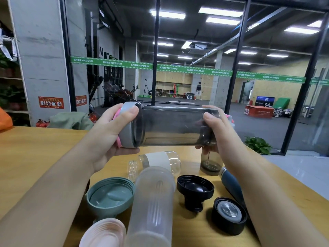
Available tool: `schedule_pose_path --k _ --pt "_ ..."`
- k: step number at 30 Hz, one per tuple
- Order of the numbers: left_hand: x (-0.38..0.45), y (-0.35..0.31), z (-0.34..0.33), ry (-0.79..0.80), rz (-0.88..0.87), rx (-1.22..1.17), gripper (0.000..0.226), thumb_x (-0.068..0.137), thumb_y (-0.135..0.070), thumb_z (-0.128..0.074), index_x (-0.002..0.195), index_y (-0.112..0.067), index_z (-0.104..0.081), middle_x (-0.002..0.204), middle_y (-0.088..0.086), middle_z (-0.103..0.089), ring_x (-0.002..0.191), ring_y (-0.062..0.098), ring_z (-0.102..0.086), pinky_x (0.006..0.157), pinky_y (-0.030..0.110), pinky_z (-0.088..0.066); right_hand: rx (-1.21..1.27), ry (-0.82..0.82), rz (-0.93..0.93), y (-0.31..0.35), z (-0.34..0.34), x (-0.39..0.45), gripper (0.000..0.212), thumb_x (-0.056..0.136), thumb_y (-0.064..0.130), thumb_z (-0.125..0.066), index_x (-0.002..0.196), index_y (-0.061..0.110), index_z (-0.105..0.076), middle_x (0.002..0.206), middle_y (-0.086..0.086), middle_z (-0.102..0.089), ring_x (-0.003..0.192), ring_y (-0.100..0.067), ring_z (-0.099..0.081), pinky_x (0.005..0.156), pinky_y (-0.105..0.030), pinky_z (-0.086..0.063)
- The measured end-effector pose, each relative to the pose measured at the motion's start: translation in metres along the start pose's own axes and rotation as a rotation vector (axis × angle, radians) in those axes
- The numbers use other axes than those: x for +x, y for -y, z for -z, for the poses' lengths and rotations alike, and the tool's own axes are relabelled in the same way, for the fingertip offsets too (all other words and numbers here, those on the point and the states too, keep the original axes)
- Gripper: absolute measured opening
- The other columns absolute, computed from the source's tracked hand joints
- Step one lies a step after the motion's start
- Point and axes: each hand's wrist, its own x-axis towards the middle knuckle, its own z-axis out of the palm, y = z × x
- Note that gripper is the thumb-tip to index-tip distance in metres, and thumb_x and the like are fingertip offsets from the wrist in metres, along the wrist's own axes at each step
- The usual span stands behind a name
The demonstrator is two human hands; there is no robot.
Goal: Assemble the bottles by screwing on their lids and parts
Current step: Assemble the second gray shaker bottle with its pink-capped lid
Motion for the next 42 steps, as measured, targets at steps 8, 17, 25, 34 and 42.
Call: schedule_pose_path --k 8,17,25,34,42 --pt "0.002 0.003 -0.002 0.014 0.042 -0.023 0.074 0.064 -0.054 -0.072 0.130 -0.029 -0.051 0.126 0.007 -0.060 0.094 0.036 -0.062 0.060 0.042 -0.057 -0.042 -0.038 0.078 0.000 -0.004 -0.005 0.022 0.075 0.047 -0.042 0.095 0.042 -0.047 0.088 -0.013 -0.055 0.063 -0.012 -0.051 0.050 -0.023 -0.045" --pt "0.004 0.007 -0.001 0.046 0.000 0.009 0.108 0.040 -0.057 -0.085 0.137 -0.039 -0.041 0.143 0.003 -0.046 0.105 0.036 -0.063 0.062 0.043 -0.058 -0.050 -0.014 -0.302 -0.008 0.002 0.004 0.046 0.090 0.053 -0.041 0.107 0.013 -0.055 0.090 -0.012 -0.064 0.041 -0.014 -0.049 0.049 -0.025 -0.035" --pt "-0.009 0.000 -0.006 0.052 -0.196 0.199 0.116 0.034 -0.062 -0.086 0.135 -0.059 -0.030 0.139 -0.005 -0.044 0.099 0.026 -0.066 0.068 0.036 -0.059 0.071 0.090 -0.564 -0.008 0.011 -0.001 0.048 0.084 0.062 -0.042 0.087 0.015 -0.048 0.066 -0.008 -0.052 0.041 -0.017 -0.043 0.038 -0.018 -0.030" --pt "-0.004 0.002 -0.003 -0.039 -0.116 0.152 0.099 0.046 -0.063 -0.080 0.134 -0.052 -0.036 0.138 -0.003 -0.048 0.106 0.033 -0.063 0.083 0.059 -0.053 0.079 0.087 -0.323 -0.005 0.002 -0.001 0.038 0.092 0.050 -0.041 0.103 0.017 -0.056 0.079 -0.009 -0.069 0.062 -0.026 -0.066 0.061 -0.032 -0.048" --pt "-0.005 -0.002 -0.007 0.021 0.217 -0.001 0.073 0.059 -0.058 -0.066 0.119 -0.016 -0.061 0.109 0.025 -0.066 0.080 0.034 -0.066 0.059 0.041 -0.059 -0.168 0.043 0.241 -0.006 0.006 -0.013 0.045 0.072 0.057 -0.048 0.117 0.058 -0.042 0.123 0.012 -0.047 0.099 -0.010 -0.058 0.071 -0.029 -0.052"
